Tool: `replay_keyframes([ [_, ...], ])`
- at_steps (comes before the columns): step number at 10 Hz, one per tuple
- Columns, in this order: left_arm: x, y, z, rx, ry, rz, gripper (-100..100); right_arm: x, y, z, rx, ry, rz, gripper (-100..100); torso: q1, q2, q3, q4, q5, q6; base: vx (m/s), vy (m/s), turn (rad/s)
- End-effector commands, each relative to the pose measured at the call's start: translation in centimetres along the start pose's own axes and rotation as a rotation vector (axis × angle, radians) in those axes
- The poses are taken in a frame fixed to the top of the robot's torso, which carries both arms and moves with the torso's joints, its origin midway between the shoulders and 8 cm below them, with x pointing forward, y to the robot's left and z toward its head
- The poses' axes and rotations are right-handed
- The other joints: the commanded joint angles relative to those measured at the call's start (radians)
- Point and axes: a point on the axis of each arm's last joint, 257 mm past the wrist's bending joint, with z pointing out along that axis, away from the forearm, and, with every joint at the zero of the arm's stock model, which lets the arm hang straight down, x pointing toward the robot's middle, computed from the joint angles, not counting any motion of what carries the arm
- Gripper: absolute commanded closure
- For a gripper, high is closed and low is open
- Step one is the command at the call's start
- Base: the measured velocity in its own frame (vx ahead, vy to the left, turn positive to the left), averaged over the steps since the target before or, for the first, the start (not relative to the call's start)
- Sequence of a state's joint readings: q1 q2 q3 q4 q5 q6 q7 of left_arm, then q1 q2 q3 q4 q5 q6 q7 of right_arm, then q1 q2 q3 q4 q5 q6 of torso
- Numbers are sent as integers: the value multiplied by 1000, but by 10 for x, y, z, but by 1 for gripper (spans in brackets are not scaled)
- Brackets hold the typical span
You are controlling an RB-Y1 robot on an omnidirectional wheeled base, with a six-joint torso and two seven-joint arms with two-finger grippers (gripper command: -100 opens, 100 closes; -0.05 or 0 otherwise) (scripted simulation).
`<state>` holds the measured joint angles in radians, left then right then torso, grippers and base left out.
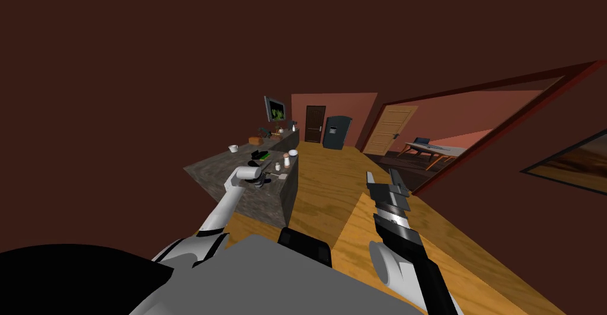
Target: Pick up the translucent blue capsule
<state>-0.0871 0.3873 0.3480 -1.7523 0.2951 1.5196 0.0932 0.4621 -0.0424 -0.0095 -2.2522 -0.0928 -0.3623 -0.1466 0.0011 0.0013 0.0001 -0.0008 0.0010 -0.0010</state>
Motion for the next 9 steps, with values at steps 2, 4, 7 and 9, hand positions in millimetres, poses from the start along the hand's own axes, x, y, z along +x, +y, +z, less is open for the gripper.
replay_keyframes([
  [2,0,0,0,-1,0,0,100,0,0,0,0,0,0,0,1,-1,0,0,0,0,0,0,0],
  [4,0,0,0,0,0,0,0,0,0,0,0,0,0,0,1,-1,0,0,0,0,0,0,0],
  [7,-1,-3,-18,-3,1,1,100,0,0,0,0,0,0,0,0,-1,0,0,0,0,2,0,1],
  [9,0,-3,-16,-1,1,1,0,0,0,0,0,0,0,0,0,-1,0,0,0,0,0,0,0],
])
